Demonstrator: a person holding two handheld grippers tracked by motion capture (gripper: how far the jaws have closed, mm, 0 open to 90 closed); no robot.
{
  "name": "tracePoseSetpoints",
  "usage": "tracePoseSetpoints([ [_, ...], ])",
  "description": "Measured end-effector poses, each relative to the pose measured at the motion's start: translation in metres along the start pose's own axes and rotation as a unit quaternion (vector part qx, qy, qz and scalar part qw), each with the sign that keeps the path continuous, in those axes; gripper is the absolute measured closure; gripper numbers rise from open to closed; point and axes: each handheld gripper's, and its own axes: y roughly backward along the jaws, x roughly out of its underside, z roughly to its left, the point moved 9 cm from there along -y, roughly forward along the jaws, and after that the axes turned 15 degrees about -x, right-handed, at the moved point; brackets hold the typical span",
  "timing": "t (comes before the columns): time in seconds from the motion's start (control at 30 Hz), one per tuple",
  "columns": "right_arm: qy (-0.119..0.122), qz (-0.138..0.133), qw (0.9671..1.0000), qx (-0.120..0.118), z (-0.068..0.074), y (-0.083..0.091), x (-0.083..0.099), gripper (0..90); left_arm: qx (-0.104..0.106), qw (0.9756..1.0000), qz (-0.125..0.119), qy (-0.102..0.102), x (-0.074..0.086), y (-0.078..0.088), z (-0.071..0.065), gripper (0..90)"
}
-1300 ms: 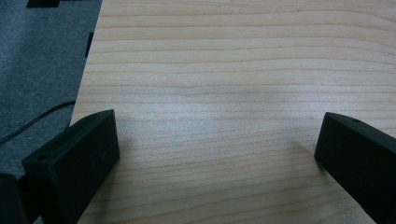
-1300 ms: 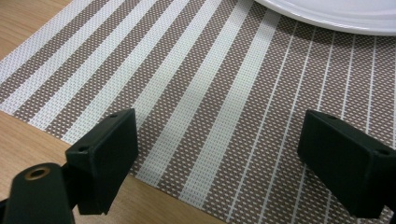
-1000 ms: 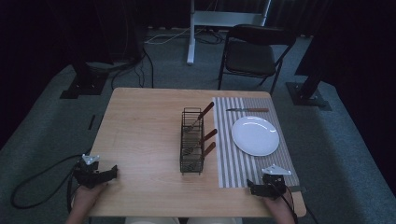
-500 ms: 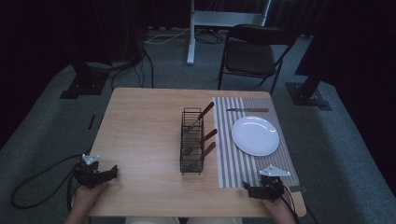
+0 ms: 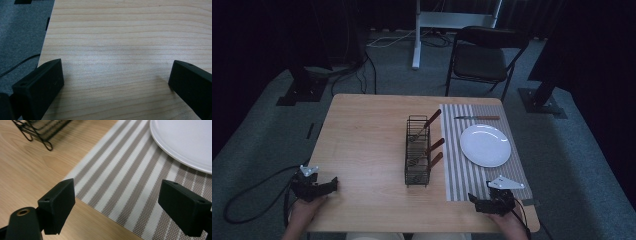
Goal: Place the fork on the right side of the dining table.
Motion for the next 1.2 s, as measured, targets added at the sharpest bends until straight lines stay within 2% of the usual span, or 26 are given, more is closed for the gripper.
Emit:
tracePoseSetpoints([
  [0.43,0.024,-0.022,0.9993,-0.016,0.022,0.004,-0.026,15.4,0.000,1.0000,0.000,0.000,0.000,0.000,0.000,0.3],
  [0.77,0.045,-0.044,0.9976,-0.030,0.042,0.004,-0.050,15.5,0.000,1.0000,0.000,0.000,0.000,0.000,0.000,0.3],
  [1.2,0.051,-0.073,0.9953,-0.039,0.058,0.001,-0.079,16.4,0.000,1.0000,0.000,0.000,0.000,0.000,0.000,0.3],
])
